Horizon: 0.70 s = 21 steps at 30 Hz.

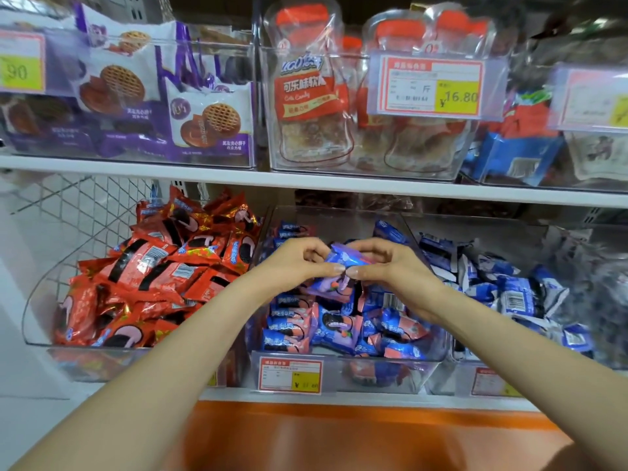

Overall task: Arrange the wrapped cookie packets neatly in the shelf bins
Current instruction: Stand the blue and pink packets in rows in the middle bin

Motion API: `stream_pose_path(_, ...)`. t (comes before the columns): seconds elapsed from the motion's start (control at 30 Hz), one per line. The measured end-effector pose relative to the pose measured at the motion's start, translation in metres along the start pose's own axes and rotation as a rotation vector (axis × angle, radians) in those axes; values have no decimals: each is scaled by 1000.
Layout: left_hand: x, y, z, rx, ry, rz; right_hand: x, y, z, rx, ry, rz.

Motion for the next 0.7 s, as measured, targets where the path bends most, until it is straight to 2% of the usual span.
stream_pose_path(0.07, 1, 3, -2, -94, 16, 54, 2, -2, -2, 69, -13, 5)
stream_pose_path(0.13, -1, 3, -1, -282, 49, 94, 2, -5, -3, -1, -45, -19)
stream_pose_path(0.2, -1, 4, 1, -302, 32, 103, 2, -7, -1, -15, -56, -28)
stream_pose_path(0.4, -6, 15, 4, 71, -86, 59, 1, -3, -6, -91, 3, -29)
stream_pose_path(0.57, -8, 26, -4, 217, 16, 6, 2, -3, -3, -181, 7, 23)
stream_pose_path(0.63, -11, 29, -3, 328, 0, 62, 7, -3, 1, -231, 6, 43)
stream_pose_path(0.7, -16, 38, 3, 435, -49, 214, 13, -6, 5, -321, 9, 59)
Point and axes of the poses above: each hand's wrist, its own x-axis towards the middle knuckle, its own y-axis out of the back of the hand, z = x × y, the point moved 1 cm from there along x, towards the middle knuckle, and after that the axes turned 4 degrees about -x, right-handed, at the moved point
